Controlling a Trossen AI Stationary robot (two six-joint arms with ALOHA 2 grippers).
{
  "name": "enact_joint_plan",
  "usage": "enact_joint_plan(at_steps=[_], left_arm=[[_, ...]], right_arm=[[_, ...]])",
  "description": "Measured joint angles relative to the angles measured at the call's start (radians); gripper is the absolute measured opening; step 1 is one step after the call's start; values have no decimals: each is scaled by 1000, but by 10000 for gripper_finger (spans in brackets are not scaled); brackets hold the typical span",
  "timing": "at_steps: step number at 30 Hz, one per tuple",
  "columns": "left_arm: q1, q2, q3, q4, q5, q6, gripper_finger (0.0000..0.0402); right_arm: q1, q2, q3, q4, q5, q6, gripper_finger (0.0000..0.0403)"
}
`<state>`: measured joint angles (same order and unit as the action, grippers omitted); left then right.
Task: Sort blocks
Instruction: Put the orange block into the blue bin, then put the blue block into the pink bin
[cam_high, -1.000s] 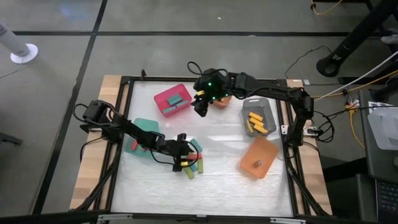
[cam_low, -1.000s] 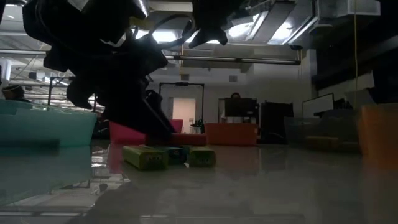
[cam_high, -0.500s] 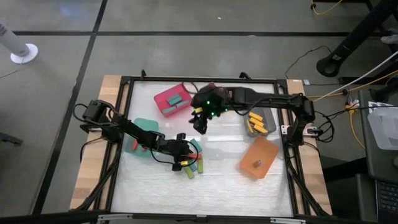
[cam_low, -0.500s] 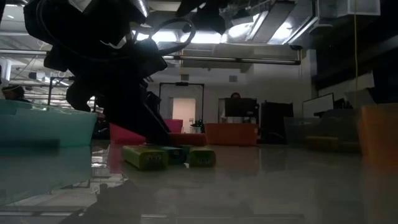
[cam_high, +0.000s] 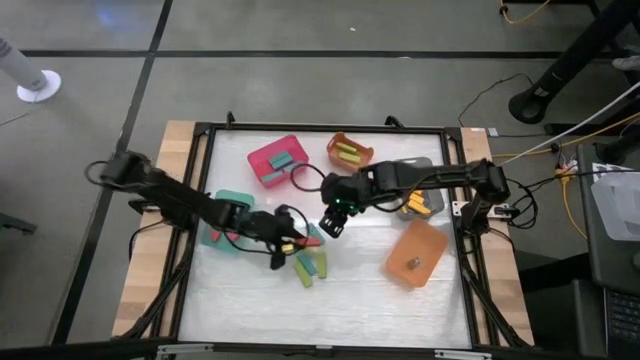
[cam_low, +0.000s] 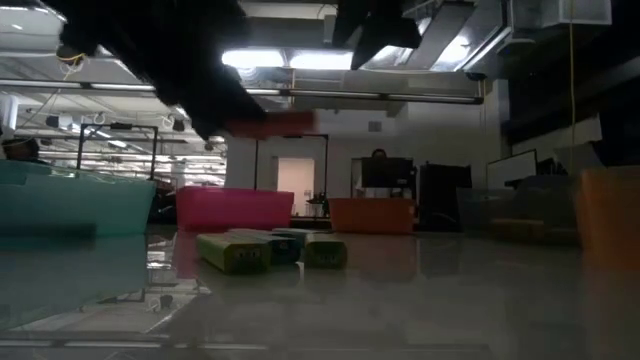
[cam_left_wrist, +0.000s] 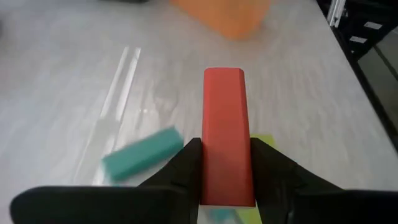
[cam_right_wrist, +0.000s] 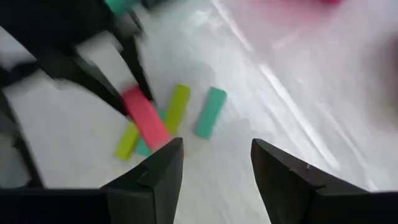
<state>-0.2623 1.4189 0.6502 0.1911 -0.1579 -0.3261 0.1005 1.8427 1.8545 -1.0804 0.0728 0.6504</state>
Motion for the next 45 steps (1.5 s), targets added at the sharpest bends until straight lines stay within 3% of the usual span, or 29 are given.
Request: enact_joint_plan(at_steps=[7,12,16,20,24,31,45], left_arm=[[-17,-375,0,-507,2,-85,93],[-25,-616,0,-869,0,-314,98],[-27,-729,0,-1119,-10,-539,102],[-27,-764,0,-1289,-15,-721,104],[-27,-763,-8,-1291,-19,-765,105],[-25,-756,-76,-1217,-10,-741,109],[-25,-718,-89,-1193,-3,-759,167]], right_arm=[[27,7,-73,45,48,127,188],[31,8,-204,213,47,186,188],[31,8,-307,392,40,187,188],[31,8,-390,554,49,183,188],[31,8,-451,650,69,183,188],[31,8,-506,667,70,182,188],[31,104,-509,725,11,182,188]])
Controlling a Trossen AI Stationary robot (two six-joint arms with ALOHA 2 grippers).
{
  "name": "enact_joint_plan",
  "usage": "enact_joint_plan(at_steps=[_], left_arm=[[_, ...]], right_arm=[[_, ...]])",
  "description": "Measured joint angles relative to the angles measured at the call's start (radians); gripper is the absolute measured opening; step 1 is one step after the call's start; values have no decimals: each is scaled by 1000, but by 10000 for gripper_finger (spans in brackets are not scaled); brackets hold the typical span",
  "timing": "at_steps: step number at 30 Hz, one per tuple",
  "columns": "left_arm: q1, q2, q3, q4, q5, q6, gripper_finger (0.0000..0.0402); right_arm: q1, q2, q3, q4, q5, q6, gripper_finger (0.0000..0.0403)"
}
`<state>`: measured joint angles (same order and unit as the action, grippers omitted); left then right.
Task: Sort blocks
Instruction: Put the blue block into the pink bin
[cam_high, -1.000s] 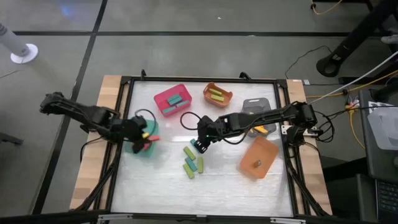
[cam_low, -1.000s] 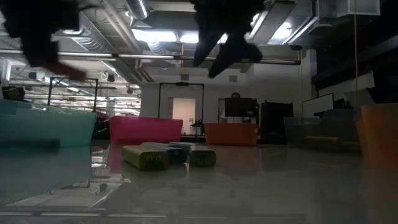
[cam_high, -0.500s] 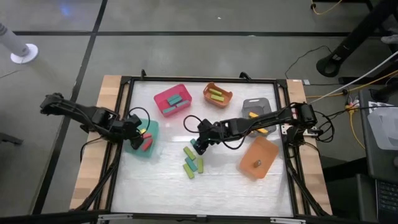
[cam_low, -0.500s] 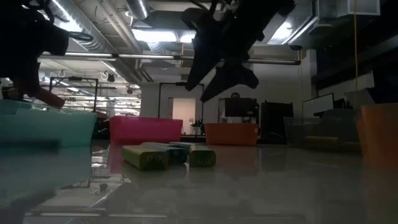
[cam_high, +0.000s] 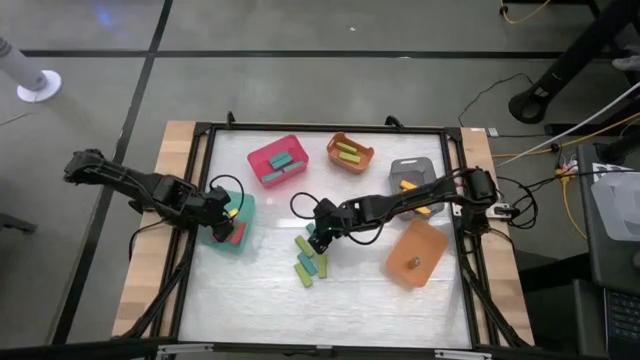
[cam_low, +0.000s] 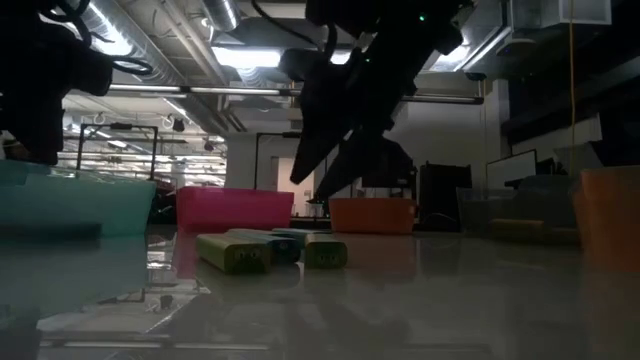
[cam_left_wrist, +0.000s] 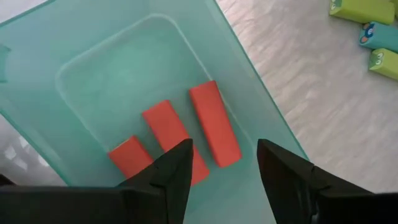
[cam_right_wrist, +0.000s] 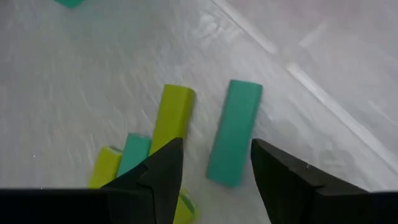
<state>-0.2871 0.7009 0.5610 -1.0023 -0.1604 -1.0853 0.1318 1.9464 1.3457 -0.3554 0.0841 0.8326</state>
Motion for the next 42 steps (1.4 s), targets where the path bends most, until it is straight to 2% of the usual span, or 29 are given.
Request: enact_joint_plan(at_steps=[19,28,32,37,42], left_arm=[[0,10,0,2,-11,-5,169],[1,41,0,7,-43,-10,169],[3,49,0,28,-58,-11,169],[6,56,0,27,-65,-11,169],[6,56,0,76,-66,-15,169]], right_arm=[[0,105,2,75,43,-7,188],[1,149,6,59,124,-11,185],[1,168,7,46,144,-10,162],[1,172,20,46,159,-10,103],[-11,188,117,28,142,-111,96]])
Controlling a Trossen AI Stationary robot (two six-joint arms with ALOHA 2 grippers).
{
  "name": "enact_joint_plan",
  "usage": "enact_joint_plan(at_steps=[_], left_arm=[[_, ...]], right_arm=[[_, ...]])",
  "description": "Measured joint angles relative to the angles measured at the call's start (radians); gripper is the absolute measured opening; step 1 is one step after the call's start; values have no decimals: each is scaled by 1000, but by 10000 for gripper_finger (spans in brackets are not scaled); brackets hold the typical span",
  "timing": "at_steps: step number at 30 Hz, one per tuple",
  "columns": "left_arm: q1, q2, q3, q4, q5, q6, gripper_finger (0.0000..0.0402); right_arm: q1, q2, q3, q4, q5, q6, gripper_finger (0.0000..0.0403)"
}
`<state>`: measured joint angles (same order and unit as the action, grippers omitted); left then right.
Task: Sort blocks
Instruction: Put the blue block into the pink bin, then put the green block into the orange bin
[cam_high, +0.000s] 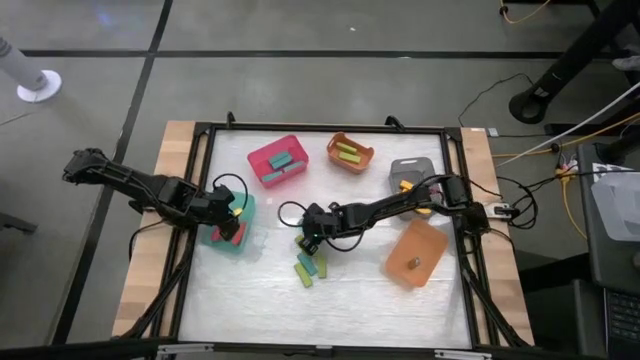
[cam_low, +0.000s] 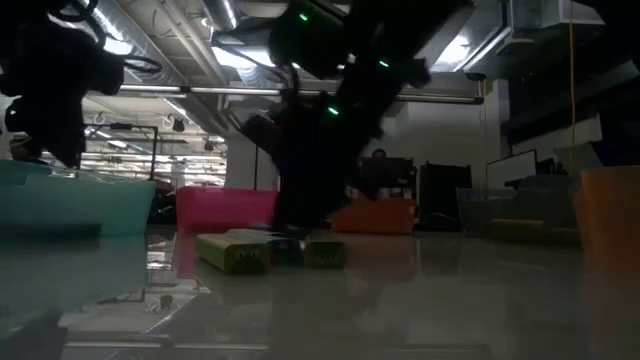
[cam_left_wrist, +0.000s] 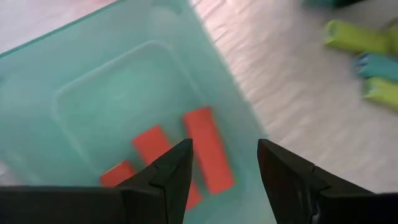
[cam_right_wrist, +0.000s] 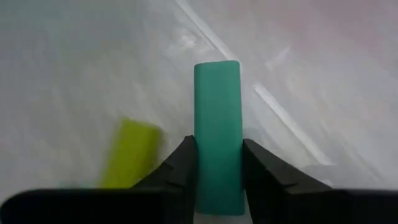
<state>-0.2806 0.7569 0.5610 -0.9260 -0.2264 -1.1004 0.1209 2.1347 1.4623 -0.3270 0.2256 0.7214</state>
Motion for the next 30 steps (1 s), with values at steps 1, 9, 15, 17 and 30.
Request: enact_joint_plan(at_steps=[1,9,15,17,30], left_arm=[[0,0,0,18,-2,0,169],[0,0,0,175,-60,6,169],[0,0,0,262,-111,7,169],[0,0,0,301,-129,7,169],[-10,82,0,609,-180,268,169]], right_arm=[[-6,2,32,0,-7,-34,96],[-127,-7,286,15,32,-313,113],[-269,-3,341,65,57,-412,106],[-310,9,340,78,40,-412,106],[-390,97,340,116,-141,-358,155]])
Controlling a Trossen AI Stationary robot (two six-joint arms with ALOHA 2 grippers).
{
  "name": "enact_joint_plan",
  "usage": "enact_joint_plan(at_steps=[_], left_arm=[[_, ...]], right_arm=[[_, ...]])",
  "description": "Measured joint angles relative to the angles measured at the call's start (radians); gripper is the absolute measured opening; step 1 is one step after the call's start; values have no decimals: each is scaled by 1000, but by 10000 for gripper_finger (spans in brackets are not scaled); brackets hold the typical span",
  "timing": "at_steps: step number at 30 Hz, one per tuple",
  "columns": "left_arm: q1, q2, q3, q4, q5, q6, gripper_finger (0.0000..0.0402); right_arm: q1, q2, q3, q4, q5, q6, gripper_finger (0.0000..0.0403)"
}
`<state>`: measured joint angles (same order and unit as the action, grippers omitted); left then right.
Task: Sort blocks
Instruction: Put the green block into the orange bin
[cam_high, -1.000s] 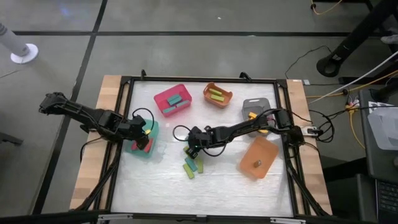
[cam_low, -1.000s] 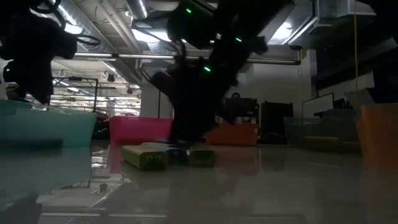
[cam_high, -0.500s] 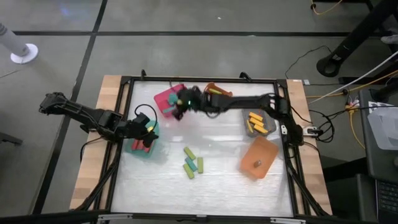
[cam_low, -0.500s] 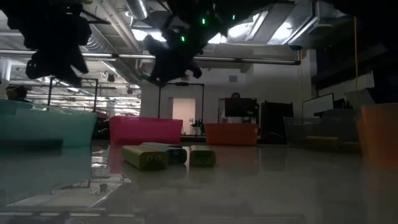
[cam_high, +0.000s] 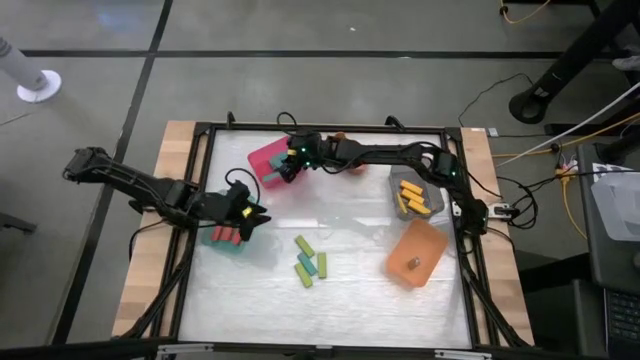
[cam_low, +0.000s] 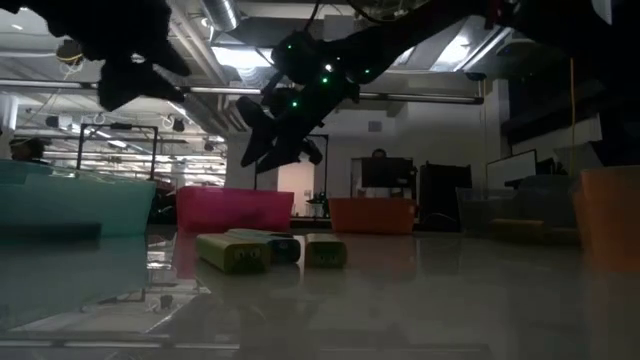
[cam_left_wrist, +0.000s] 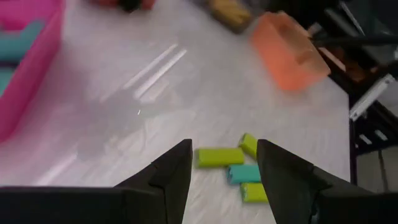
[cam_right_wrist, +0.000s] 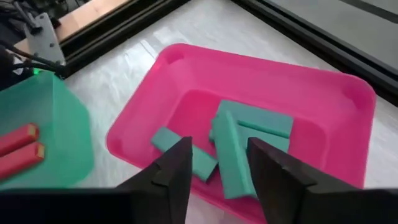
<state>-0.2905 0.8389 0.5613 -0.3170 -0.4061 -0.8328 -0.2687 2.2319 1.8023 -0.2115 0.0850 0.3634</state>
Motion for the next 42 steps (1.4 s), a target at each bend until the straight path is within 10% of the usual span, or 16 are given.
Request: enact_joint_plan(at_steps=[18,42], left_arm=[[44,491,0,548,179,868,169],[242,843,42,669,632,1024,169]], right_arm=[[1,-235,2,-333,-45,-58,161],[153,-380,2,-567,-210,5,160]])
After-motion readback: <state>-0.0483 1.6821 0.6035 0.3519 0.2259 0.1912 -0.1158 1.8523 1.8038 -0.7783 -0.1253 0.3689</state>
